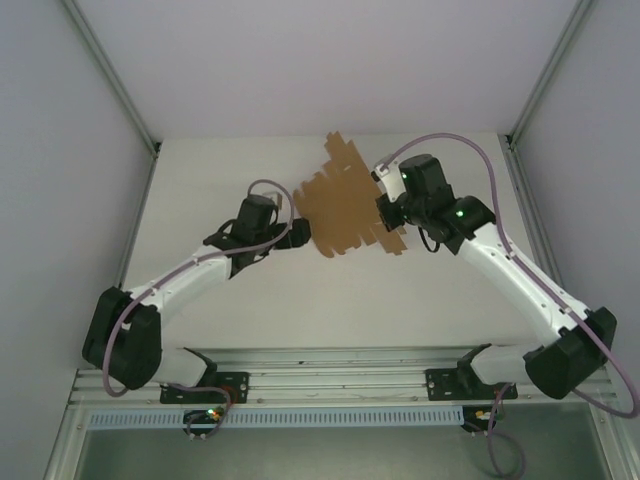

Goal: Assemble paper box

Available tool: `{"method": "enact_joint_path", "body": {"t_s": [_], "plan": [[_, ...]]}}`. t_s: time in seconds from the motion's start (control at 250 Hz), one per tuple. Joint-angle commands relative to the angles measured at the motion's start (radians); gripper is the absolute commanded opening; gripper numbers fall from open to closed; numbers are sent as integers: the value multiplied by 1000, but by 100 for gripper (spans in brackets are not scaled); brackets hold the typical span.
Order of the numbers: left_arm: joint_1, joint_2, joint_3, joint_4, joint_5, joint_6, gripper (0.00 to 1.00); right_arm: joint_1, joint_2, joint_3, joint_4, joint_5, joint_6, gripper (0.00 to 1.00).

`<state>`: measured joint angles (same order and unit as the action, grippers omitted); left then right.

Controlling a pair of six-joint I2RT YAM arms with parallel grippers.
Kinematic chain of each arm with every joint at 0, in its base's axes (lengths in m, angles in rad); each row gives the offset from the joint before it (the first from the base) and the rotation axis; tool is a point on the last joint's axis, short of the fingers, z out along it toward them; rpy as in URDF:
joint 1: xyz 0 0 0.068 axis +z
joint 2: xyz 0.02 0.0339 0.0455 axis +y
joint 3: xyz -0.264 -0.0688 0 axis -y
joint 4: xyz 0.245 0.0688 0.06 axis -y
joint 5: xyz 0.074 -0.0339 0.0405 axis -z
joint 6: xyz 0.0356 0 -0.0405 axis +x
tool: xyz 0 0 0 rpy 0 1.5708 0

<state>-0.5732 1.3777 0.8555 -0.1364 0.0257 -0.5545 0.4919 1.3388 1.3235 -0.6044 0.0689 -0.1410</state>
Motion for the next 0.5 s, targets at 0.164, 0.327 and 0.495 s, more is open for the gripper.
{"method": "enact_joint_path", "body": {"t_s": [0.164, 0.327, 0.495], "plan": [[33, -160, -153, -90, -7, -42, 100, 25, 129, 42, -65, 63, -246, 0], [66, -224, -158, -74, 38, -34, 100, 86, 189, -26, 176, 305, -499, 0], [119, -261, -106, -135, 46, -4, 100, 139, 206, -184, 531, 403, -785, 0]]}}
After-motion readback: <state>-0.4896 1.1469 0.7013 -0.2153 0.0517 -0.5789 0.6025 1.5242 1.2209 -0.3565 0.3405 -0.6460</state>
